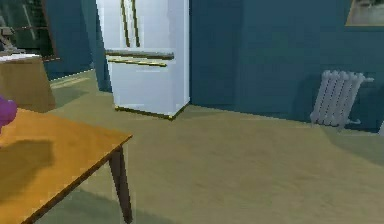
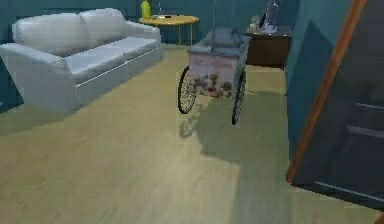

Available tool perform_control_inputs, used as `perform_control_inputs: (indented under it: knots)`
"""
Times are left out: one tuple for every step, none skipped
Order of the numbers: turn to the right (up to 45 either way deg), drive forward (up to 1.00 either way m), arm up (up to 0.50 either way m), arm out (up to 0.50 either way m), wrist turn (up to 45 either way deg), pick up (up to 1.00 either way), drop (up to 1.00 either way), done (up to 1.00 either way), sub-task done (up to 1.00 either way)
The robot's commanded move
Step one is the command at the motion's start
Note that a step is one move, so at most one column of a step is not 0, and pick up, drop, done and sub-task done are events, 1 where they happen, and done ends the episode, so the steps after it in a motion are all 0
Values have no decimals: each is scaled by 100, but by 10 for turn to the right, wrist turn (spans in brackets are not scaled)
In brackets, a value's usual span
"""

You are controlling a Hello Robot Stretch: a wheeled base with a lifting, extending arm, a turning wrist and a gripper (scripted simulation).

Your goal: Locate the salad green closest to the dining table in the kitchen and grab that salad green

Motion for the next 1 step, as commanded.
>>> perform_control_inputs:
  knots:
    - [0,100,0,0,0,0,0,0,0]
